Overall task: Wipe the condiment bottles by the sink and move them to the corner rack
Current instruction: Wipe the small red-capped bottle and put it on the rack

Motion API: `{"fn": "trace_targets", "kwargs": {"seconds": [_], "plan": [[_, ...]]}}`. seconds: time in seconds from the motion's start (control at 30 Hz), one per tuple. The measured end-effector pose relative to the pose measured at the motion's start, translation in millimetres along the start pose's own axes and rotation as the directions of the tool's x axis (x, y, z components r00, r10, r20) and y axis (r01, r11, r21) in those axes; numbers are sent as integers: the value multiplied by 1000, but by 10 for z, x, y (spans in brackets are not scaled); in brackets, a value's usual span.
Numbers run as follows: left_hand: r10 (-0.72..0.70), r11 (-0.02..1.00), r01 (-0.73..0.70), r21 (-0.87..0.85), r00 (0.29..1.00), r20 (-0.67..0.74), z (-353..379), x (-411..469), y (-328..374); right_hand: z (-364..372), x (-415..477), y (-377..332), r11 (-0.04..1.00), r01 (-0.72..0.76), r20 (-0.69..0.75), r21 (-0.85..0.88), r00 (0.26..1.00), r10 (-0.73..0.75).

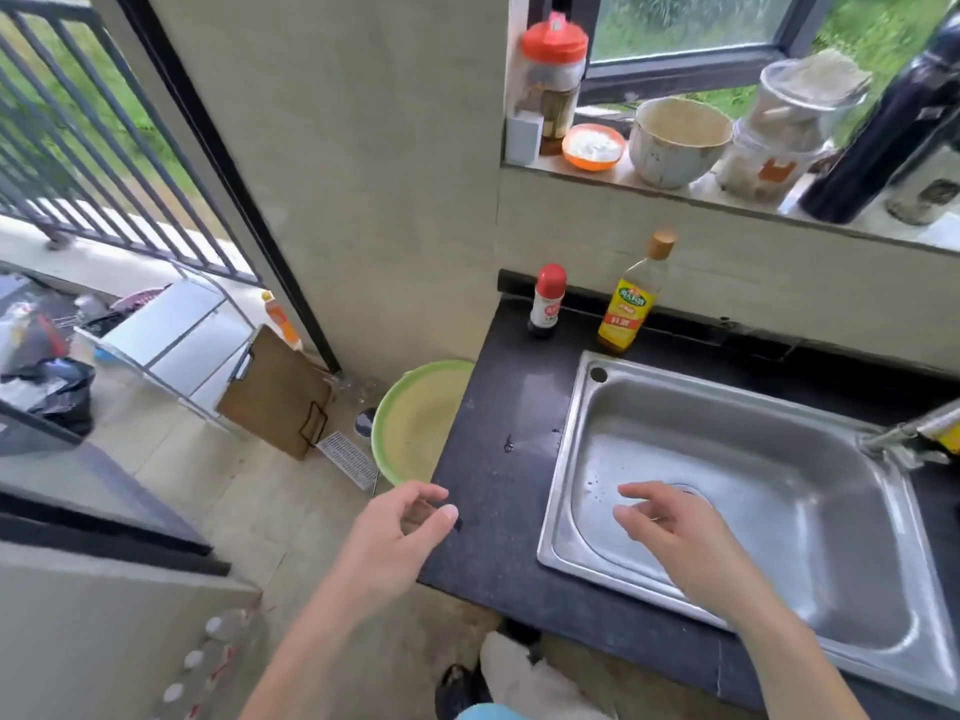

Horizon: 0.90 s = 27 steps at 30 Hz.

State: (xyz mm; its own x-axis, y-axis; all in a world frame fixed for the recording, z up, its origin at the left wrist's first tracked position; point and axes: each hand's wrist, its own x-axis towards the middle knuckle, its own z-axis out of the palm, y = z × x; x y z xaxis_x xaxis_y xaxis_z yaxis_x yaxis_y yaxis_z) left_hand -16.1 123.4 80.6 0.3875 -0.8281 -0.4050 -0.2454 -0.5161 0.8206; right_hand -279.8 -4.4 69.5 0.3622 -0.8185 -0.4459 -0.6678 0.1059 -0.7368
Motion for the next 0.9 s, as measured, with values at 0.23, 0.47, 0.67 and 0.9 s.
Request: {"fn": "trace_targets", "kwargs": {"seconds": [0.23, 0.47, 0.67, 0.9], "plan": [[-25, 996, 16, 82, 993, 116, -108, 785, 232, -82, 1034, -327, 999, -30, -7, 26, 1000, 31], [-99, 993, 94, 72, 993, 61, -386, 1319, 201, -62, 2186, -711, 998, -56, -72, 28, 996, 58], [-158, 987, 152, 49, 976, 151, -475, 1857, 11, -32, 3221, -1051, 999, -32, -397, 31, 917, 42], [-160, 987, 156, 36, 959, 233, -564, 2416, -109, 232, 3875, -1138, 981, -112, -368, -158, 929, 47]]}}
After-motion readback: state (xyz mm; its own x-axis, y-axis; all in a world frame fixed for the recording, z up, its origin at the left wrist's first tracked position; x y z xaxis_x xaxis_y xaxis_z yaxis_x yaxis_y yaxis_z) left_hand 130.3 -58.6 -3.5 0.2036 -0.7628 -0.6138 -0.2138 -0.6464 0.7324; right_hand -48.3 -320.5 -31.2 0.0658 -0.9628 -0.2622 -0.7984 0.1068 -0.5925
